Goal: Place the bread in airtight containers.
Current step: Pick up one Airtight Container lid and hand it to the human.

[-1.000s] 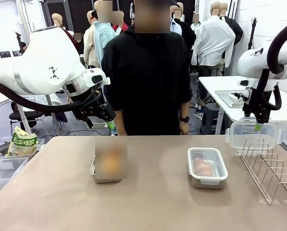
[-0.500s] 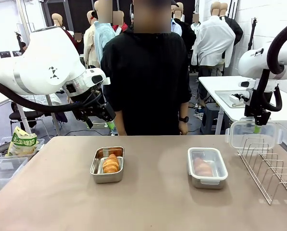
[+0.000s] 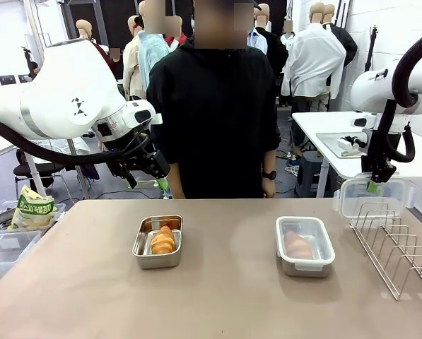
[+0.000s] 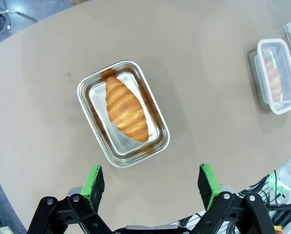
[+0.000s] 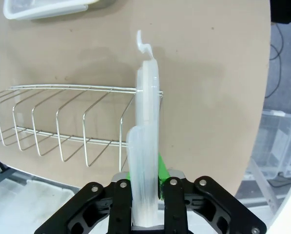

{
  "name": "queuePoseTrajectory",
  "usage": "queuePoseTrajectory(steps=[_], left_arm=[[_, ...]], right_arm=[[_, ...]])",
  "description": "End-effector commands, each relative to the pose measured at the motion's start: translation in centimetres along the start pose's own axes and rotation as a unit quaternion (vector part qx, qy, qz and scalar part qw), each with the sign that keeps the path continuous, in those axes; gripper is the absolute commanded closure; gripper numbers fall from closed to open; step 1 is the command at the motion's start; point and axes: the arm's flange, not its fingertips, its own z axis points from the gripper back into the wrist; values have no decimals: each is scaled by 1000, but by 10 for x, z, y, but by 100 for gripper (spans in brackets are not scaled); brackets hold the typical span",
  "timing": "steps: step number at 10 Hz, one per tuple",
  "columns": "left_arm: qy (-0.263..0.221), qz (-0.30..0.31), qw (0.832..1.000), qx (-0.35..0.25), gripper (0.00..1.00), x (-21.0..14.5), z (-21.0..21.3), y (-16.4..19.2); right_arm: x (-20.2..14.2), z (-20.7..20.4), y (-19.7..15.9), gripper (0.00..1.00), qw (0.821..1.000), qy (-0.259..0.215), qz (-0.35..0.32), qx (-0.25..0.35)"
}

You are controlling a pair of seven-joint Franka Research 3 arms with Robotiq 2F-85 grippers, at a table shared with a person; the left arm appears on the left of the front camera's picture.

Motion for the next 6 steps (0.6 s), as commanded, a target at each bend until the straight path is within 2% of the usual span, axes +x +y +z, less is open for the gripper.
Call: queuePoseTrajectory(steps=[1,4,6], left_arm=[[-1,1,1000,1,0,-1,1,1],[-1,1,1000,1,0,-1,1,1],[-1,1,1000,1,0,-1,1,1]], right_arm=[[1,3,-4,100,1000,0,-8,2],[5,12,3,100,1000,-17,-19,16],[9,37,18,100,999,-36,-30,16]])
